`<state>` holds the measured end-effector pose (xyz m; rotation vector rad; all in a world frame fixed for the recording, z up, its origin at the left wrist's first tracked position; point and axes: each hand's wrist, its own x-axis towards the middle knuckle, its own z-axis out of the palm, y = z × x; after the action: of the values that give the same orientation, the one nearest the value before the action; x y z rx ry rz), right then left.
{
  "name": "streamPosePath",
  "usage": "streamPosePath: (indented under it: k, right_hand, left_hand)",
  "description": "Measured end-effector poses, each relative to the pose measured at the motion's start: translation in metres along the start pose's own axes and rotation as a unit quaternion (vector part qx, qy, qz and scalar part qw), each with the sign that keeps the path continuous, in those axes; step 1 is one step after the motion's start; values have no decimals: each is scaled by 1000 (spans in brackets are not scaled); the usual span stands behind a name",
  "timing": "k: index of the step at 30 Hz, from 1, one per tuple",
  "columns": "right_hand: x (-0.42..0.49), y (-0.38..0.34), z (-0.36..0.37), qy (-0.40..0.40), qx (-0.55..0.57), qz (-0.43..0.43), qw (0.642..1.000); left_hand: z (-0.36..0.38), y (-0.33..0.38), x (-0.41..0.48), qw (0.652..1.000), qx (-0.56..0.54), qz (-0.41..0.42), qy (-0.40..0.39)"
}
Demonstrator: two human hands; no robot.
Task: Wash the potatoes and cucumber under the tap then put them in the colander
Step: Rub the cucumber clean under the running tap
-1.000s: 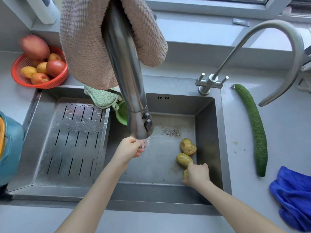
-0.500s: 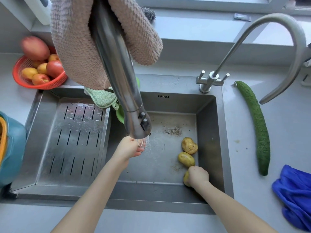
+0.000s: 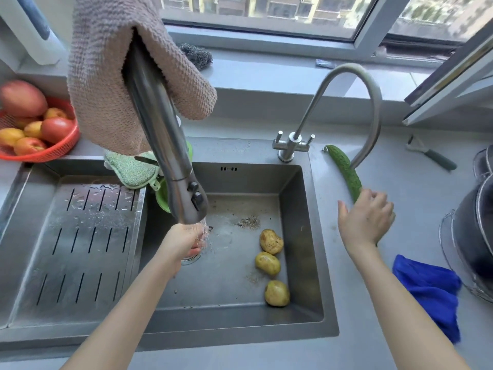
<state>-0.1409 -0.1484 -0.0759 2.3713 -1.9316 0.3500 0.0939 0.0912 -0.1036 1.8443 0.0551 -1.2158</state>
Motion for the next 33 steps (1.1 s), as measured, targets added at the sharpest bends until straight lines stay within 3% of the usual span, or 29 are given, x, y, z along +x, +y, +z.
streamPosePath:
  k: [5, 11, 13, 16, 19, 24, 26, 30, 33]
  right_hand:
    - [26, 16, 26, -172, -45, 104, 979]
    - [5, -4, 10, -180, 85, 128, 972]
    - [-19, -16, -8, -230, 152, 114, 954]
    - [-58, -40, -33, -341, 311, 156, 873]
    - [-91, -72, -53, -460, 458, 226, 726]
    - [-121, -126, -51, -643, 464, 269, 547]
    - [-128, -144, -51, -685, 432, 271, 520]
    - [-139, -159, -57, -755, 350, 211, 512]
    - [-142, -158, -61, -779, 335, 214, 485]
  left_hand:
    - [3, 7, -9, 1000, -5, 7, -3]
    - [0, 8, -14, 1000, 4, 21, -2]
    - [-2, 7, -15, 1000, 11, 27, 1]
    - [-5, 3, -16, 999, 19, 32, -3]
    - [0, 1, -22, 1000, 10, 12, -12]
    - [17, 4, -41, 989, -61, -18, -135]
    - [29, -5, -40, 993, -65, -10, -99]
    - [30, -11, -19, 987, -138, -57, 67]
    - [20, -10, -2, 960, -254, -98, 65]
